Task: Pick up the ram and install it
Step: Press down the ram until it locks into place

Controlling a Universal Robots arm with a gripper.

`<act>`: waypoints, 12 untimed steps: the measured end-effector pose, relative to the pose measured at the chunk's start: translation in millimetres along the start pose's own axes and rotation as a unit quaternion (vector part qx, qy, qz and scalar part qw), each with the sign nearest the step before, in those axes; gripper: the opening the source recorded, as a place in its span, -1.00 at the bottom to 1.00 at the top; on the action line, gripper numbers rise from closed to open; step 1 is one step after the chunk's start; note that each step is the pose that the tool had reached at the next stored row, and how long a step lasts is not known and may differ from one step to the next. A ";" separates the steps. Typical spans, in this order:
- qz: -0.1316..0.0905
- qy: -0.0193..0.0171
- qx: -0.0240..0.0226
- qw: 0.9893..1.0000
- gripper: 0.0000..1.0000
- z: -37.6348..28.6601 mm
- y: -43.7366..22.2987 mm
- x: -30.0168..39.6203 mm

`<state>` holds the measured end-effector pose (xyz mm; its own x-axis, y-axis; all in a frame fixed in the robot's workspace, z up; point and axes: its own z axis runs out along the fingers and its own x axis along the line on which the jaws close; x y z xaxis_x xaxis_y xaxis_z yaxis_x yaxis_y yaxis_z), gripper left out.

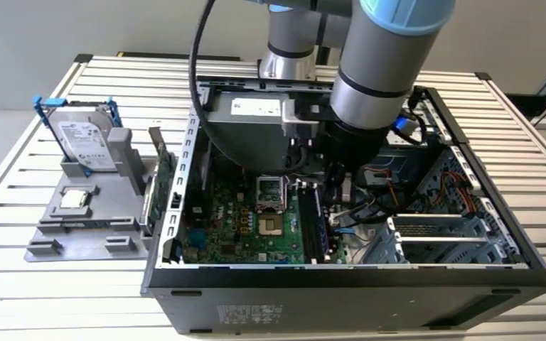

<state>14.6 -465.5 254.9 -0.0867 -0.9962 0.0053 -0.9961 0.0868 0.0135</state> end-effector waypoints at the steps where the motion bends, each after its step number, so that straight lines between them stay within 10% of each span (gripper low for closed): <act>1: 0.000 0.000 0.000 1.000 -1.00 -4.5 0.1 0.0; 7: 0.000 0.000 0.000 1.000 -1.00 -27.8 0.3 0.1; 12: 0.000 0.000 -0.001 1.000 -1.00 -28.9 0.4 0.1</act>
<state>14.7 -465.5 283.8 -0.0867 -0.9962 0.0052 -0.9961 0.0868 0.0145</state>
